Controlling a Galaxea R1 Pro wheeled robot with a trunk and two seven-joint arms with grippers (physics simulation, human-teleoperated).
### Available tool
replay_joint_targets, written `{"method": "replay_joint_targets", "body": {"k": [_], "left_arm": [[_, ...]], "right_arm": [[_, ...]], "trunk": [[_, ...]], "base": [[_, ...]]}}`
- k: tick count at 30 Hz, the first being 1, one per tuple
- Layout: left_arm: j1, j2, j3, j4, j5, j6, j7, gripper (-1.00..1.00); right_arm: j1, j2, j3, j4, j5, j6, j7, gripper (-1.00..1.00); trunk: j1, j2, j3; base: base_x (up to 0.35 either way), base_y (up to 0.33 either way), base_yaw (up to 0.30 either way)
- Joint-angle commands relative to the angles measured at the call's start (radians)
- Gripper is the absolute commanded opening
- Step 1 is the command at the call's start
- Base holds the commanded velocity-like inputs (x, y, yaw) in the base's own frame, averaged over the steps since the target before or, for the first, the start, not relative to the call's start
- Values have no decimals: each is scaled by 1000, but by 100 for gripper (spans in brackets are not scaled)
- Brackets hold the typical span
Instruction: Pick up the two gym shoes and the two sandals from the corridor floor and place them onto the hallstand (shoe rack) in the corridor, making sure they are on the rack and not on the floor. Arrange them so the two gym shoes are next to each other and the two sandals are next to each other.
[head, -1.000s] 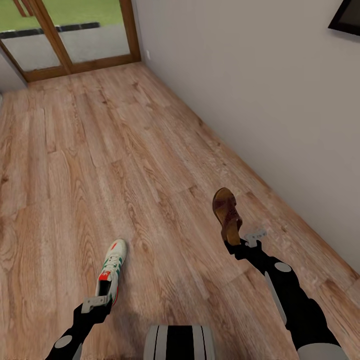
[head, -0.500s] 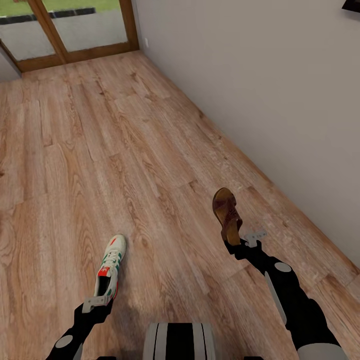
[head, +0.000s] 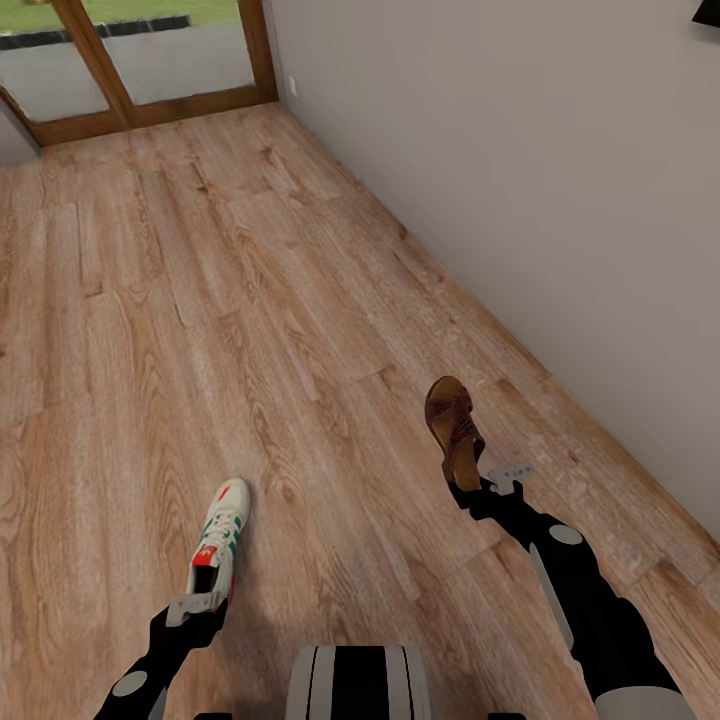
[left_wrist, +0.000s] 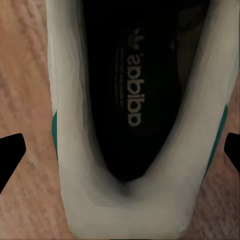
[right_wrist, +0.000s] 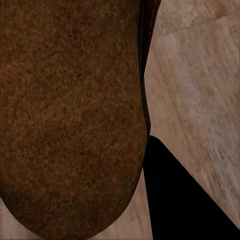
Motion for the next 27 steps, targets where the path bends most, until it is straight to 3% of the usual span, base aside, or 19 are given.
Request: {"method": "replay_joint_targets", "body": {"k": [1, 20, 21, 27], "left_arm": [[-1, -1, 8, 0, -10, -4, -8, 100], [-1, -1, 8, 0, -9, -5, -8, 100], [-1, -1, 7, 0, -9, -5, -8, -100], [-1, 1, 9, -1, -7, -5, -8, -100]], "right_arm": [[0, 0, -2, -1, 6, 6, 6, -100], [-1, 0, -2, -3, 6, 6, 6, -100], [0, 0, -3, -2, 6, 6, 6, -100], [0, 0, -3, -3, 6, 6, 6, -100]], "trunk": [[0, 0, -1], [0, 0, -1], [0, 0, -1], [0, 0, -1]], "base": [[93, 0, 0], [20, 0, 0], [4, 0, 0], [1, 0, 0]]}}
